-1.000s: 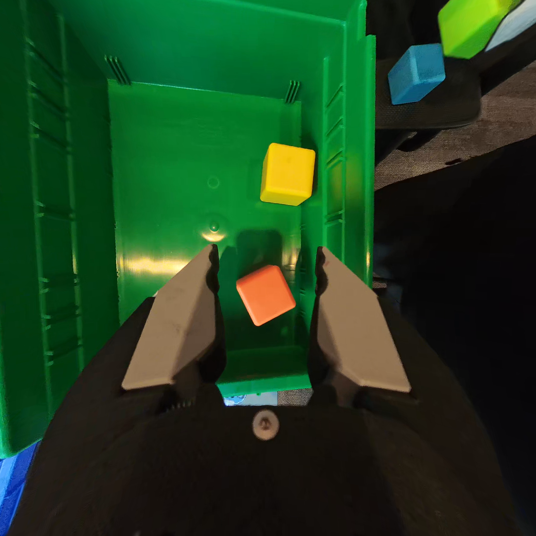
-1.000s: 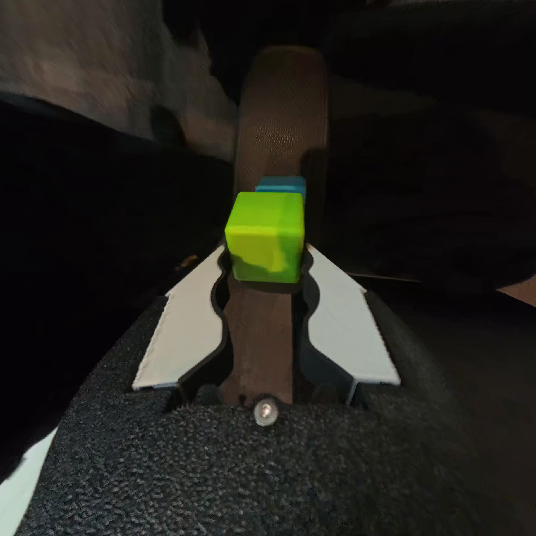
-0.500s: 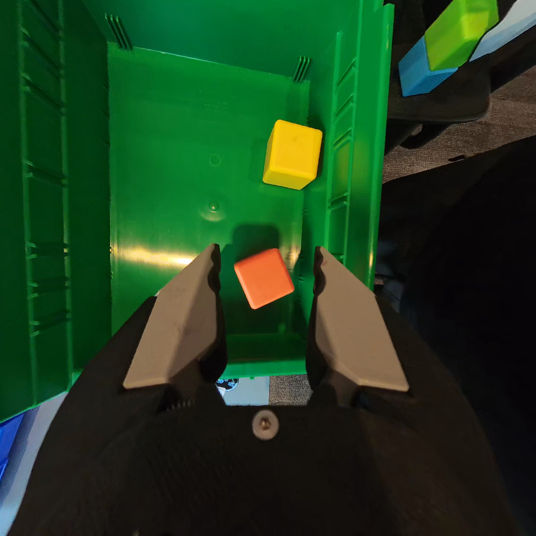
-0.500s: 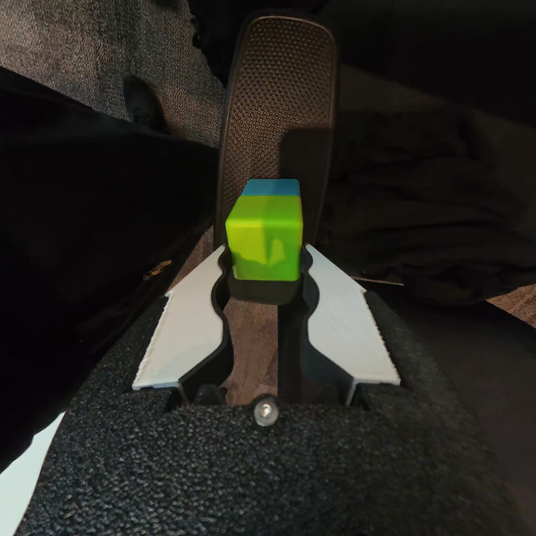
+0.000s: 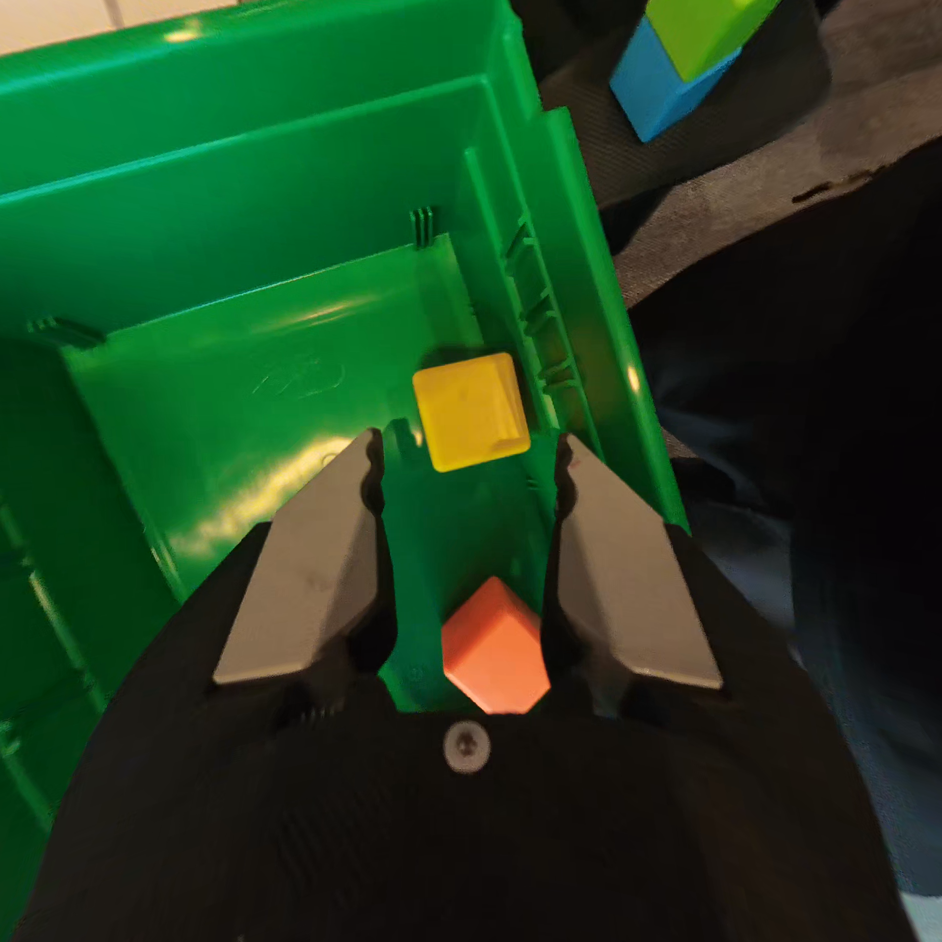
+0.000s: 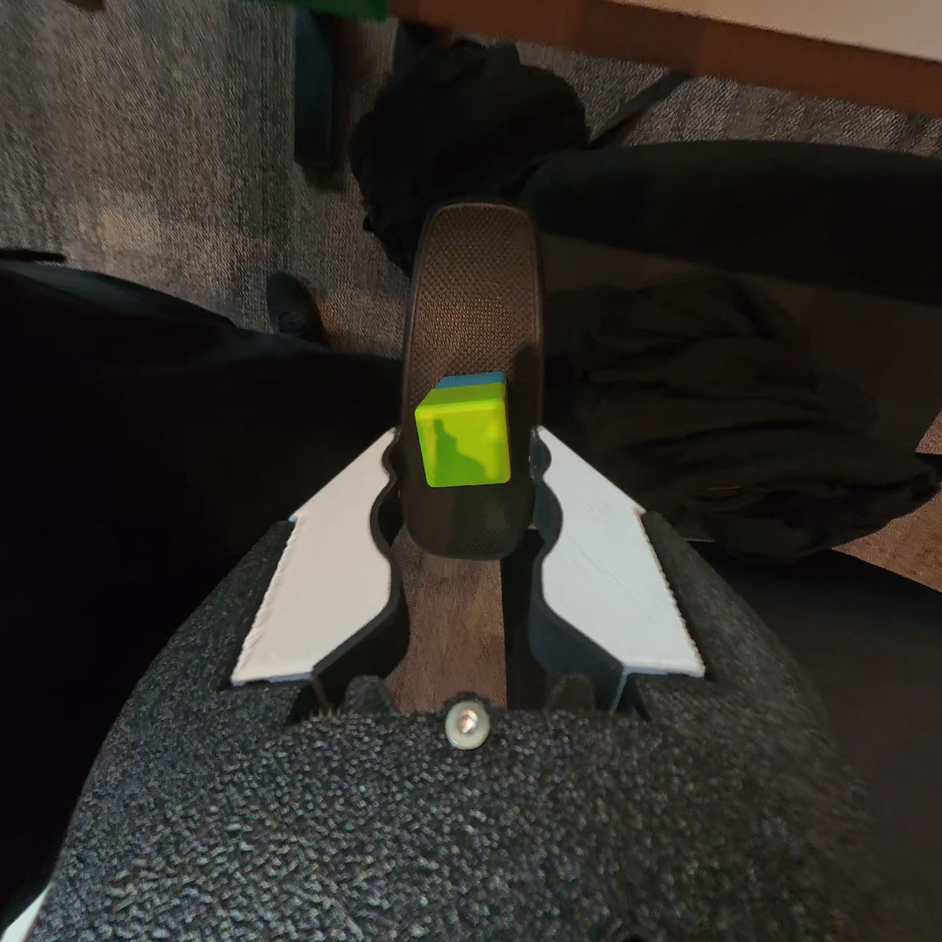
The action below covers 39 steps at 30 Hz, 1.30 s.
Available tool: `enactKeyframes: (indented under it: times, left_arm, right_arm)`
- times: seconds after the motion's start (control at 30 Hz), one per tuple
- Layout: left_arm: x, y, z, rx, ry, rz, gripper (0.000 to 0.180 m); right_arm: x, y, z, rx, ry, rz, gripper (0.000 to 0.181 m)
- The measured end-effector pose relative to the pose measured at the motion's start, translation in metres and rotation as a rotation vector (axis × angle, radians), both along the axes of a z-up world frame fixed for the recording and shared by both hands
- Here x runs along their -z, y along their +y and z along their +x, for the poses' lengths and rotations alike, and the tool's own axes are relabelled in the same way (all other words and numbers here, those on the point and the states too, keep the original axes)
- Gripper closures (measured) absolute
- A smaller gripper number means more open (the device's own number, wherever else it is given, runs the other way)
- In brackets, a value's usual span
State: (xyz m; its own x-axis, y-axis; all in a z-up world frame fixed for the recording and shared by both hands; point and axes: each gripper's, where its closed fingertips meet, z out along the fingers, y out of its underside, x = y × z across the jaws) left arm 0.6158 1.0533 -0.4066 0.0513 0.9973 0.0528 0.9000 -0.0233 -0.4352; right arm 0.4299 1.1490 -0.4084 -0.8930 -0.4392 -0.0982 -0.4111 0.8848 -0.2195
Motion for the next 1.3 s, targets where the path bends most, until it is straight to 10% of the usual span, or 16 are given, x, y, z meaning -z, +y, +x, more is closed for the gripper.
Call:
enactKeyframes:
  times: [0.63, 0.83, 0.97, 1.3]
  left_arm:
    - [0.012, -0.048, 0.023, -0.08, -0.07, -0.044, 0.117]
    - [-0.021, -0.071, 0.068, -0.288, -0.131, -0.275, 0.135]
    - [-0.057, -0.103, 0.132, -0.573, -0.115, -0.424, 0.13]
    - [-0.007, -0.15, 0.161, -0.563, -0.235, -0.294, 0.151]
  right_arm:
    - [-0.053, -0.096, 0.103, 0.184, -0.401, -0.175, 0.129]
    - [-0.02, -0.116, 0.105, 0.193, -0.4, -0.012, 0.132]
    - [-0.01, -0.118, 0.108, 0.103, -0.297, 0.035, 0.17]
    - [-0.01, -0.14, 0.117, 0.107, -0.247, 0.039, 0.173]
